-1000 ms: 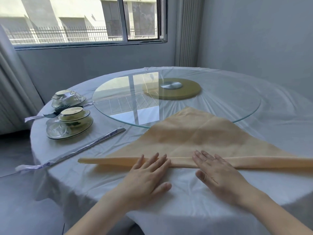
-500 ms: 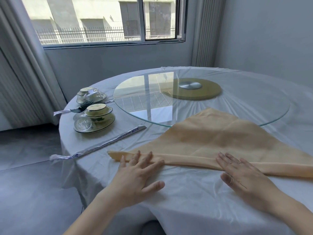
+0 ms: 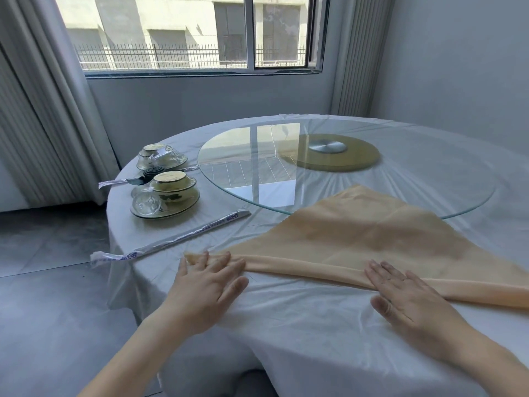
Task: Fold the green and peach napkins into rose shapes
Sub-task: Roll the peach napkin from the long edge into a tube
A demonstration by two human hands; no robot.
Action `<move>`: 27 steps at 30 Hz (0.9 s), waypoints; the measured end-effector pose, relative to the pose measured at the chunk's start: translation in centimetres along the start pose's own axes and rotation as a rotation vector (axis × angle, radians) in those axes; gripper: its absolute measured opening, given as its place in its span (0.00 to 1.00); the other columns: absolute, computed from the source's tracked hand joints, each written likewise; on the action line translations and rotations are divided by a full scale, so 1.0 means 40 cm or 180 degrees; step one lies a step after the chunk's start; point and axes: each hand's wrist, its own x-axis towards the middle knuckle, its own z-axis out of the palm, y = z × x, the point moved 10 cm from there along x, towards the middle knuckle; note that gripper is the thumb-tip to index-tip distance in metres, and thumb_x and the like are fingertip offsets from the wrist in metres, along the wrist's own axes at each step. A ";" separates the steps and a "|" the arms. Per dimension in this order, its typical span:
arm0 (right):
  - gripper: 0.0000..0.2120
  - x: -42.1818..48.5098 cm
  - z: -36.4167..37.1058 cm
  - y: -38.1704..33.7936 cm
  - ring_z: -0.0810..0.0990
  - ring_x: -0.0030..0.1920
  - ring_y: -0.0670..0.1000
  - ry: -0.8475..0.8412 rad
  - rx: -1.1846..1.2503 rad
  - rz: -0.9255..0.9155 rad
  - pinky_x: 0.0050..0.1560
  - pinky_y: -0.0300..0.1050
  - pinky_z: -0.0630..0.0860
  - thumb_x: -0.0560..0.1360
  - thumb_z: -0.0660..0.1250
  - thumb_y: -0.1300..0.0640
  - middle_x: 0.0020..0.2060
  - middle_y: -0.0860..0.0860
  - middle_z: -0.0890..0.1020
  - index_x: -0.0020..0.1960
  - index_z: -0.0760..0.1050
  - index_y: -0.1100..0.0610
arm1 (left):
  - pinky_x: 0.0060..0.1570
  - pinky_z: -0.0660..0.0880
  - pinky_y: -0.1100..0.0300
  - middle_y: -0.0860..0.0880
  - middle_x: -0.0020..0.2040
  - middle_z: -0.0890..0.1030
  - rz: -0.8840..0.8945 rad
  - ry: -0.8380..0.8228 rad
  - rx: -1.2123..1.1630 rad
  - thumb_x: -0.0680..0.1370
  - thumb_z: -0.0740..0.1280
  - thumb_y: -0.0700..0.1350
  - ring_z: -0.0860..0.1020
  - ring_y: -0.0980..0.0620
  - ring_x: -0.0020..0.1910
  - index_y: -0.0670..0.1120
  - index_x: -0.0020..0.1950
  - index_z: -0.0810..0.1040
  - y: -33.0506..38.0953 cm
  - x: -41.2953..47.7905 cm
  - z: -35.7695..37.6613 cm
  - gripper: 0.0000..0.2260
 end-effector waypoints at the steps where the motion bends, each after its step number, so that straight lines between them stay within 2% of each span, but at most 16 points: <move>1: 0.47 0.000 0.003 0.000 0.31 0.69 0.34 -0.0007 0.0024 0.0007 0.68 0.34 0.34 0.53 0.14 0.26 0.69 0.35 0.35 0.69 0.30 0.42 | 0.70 0.46 0.44 0.56 0.76 0.58 0.0031 0.0068 0.0036 0.54 0.18 0.74 0.52 0.47 0.76 0.63 0.72 0.59 0.018 0.005 -0.015 0.55; 3: 0.48 0.002 0.006 0.000 0.32 0.69 0.34 0.0011 0.0066 0.0001 0.68 0.34 0.34 0.53 0.15 0.25 0.69 0.35 0.36 0.70 0.32 0.43 | 0.67 0.52 0.48 0.56 0.70 0.67 0.0224 0.0265 0.0070 0.55 0.18 0.74 0.60 0.51 0.72 0.58 0.67 0.67 0.072 0.013 -0.043 0.55; 5: 0.51 0.004 0.005 0.001 0.32 0.68 0.34 0.0058 0.0082 -0.0008 0.68 0.35 0.35 0.53 0.15 0.25 0.69 0.35 0.36 0.73 0.34 0.44 | 0.69 0.54 0.50 0.57 0.70 0.69 0.0570 0.0420 -0.0097 0.60 0.24 0.75 0.63 0.54 0.71 0.56 0.65 0.70 0.150 0.021 -0.055 0.51; 7: 0.54 0.006 0.004 0.003 0.33 0.68 0.34 0.0103 0.0100 -0.0013 0.68 0.37 0.36 0.53 0.15 0.25 0.69 0.35 0.36 0.75 0.37 0.45 | 0.71 0.58 0.50 0.55 0.69 0.71 0.1007 0.0414 -0.0265 0.68 0.37 0.75 0.68 0.53 0.69 0.53 0.65 0.73 0.241 0.032 -0.040 0.42; 8: 0.56 0.008 0.005 0.004 0.34 0.69 0.35 0.0113 0.0117 -0.0020 0.69 0.37 0.36 0.53 0.16 0.24 0.69 0.36 0.37 0.75 0.39 0.46 | 0.69 0.63 0.50 0.53 0.67 0.74 0.1243 0.0489 -0.0264 0.72 0.45 0.70 0.72 0.52 0.66 0.51 0.63 0.75 0.286 0.035 -0.034 0.34; 9: 0.56 0.009 0.004 0.003 0.34 0.69 0.35 0.0117 0.0118 -0.0032 0.69 0.37 0.36 0.52 0.16 0.24 0.69 0.36 0.37 0.76 0.39 0.46 | 0.63 0.71 0.51 0.52 0.62 0.78 0.1456 0.0632 -0.0244 0.73 0.51 0.63 0.76 0.50 0.60 0.50 0.60 0.77 0.324 0.040 -0.030 0.26; 11: 0.56 0.012 0.006 0.005 0.35 0.69 0.35 0.0124 0.0116 -0.0069 0.68 0.37 0.36 0.53 0.17 0.23 0.69 0.35 0.37 0.75 0.39 0.46 | 0.46 0.78 0.52 0.51 0.52 0.82 0.1606 0.0712 -0.0249 0.73 0.53 0.55 0.79 0.47 0.52 0.48 0.54 0.78 0.375 0.060 -0.021 0.20; 13: 0.51 0.008 -0.004 0.004 0.36 0.70 0.35 0.0180 0.0343 -0.0161 0.68 0.35 0.36 0.59 0.25 0.22 0.69 0.36 0.39 0.75 0.40 0.46 | 0.41 0.77 0.51 0.52 0.47 0.81 0.1564 0.0682 -0.0242 0.74 0.49 0.56 0.78 0.47 0.49 0.49 0.51 0.79 0.389 0.087 -0.016 0.22; 14: 0.45 0.002 -0.017 0.005 0.39 0.71 0.35 0.0249 0.0546 -0.0219 0.69 0.32 0.37 0.66 0.34 0.23 0.71 0.37 0.42 0.75 0.43 0.47 | 0.41 0.76 0.51 0.53 0.47 0.81 0.1560 0.0689 -0.0257 0.74 0.48 0.58 0.77 0.48 0.48 0.50 0.49 0.80 0.390 0.098 -0.017 0.23; 16: 0.31 -0.021 -0.054 0.031 0.49 0.72 0.36 0.0567 0.0980 -0.0229 0.68 0.26 0.43 0.76 0.58 0.39 0.71 0.39 0.53 0.74 0.56 0.50 | 0.39 0.77 0.53 0.55 0.46 0.80 0.1617 0.0740 -0.0379 0.74 0.50 0.59 0.78 0.50 0.47 0.52 0.47 0.81 0.386 0.109 -0.020 0.22; 17: 0.27 -0.034 -0.073 0.058 0.55 0.71 0.36 0.0801 0.1125 -0.0180 0.66 0.23 0.46 0.76 0.64 0.47 0.69 0.39 0.59 0.72 0.63 0.52 | 0.38 0.77 0.54 0.55 0.45 0.81 0.1650 0.0791 -0.0447 0.74 0.52 0.59 0.78 0.51 0.46 0.53 0.46 0.81 0.383 0.111 -0.022 0.20; 20: 0.18 -0.064 -0.093 0.147 0.65 0.66 0.37 0.1221 0.1053 0.0061 0.63 0.21 0.54 0.74 0.69 0.55 0.62 0.39 0.69 0.63 0.75 0.53 | 0.38 0.77 0.56 0.56 0.43 0.80 0.1659 0.0864 -0.0608 0.74 0.55 0.58 0.78 0.52 0.44 0.53 0.45 0.82 0.372 0.118 -0.020 0.17; 22: 0.15 -0.072 -0.091 0.181 0.71 0.63 0.39 0.1373 0.0883 0.0127 0.64 0.30 0.64 0.73 0.71 0.55 0.60 0.43 0.76 0.59 0.79 0.53 | 0.39 0.76 0.57 0.56 0.43 0.80 0.1649 0.0867 -0.0697 0.74 0.55 0.58 0.77 0.53 0.44 0.53 0.46 0.82 0.368 0.123 -0.020 0.17; 24: 0.12 -0.075 -0.094 0.194 0.76 0.60 0.43 0.1543 0.0754 0.0116 0.61 0.44 0.74 0.72 0.71 0.54 0.56 0.46 0.81 0.55 0.82 0.53 | 0.37 0.76 0.58 0.56 0.42 0.79 0.1691 0.0924 -0.0692 0.75 0.56 0.57 0.77 0.53 0.43 0.53 0.45 0.81 0.368 0.125 -0.025 0.16; 25: 0.10 -0.074 -0.096 0.196 0.77 0.59 0.44 0.1618 0.0746 0.0103 0.58 0.47 0.76 0.72 0.71 0.53 0.54 0.46 0.82 0.53 0.82 0.53 | 0.36 0.75 0.58 0.56 0.41 0.79 0.1726 0.0954 -0.0661 0.75 0.56 0.56 0.77 0.53 0.42 0.53 0.44 0.80 0.369 0.123 -0.028 0.14; 27: 0.08 -0.068 -0.100 0.193 0.78 0.57 0.42 0.1664 0.0945 0.0097 0.58 0.42 0.75 0.71 0.72 0.55 0.52 0.45 0.83 0.51 0.83 0.52 | 0.33 0.74 0.60 0.56 0.39 0.78 0.1784 0.1018 -0.0573 0.75 0.57 0.55 0.76 0.53 0.40 0.53 0.43 0.79 0.370 0.114 -0.037 0.12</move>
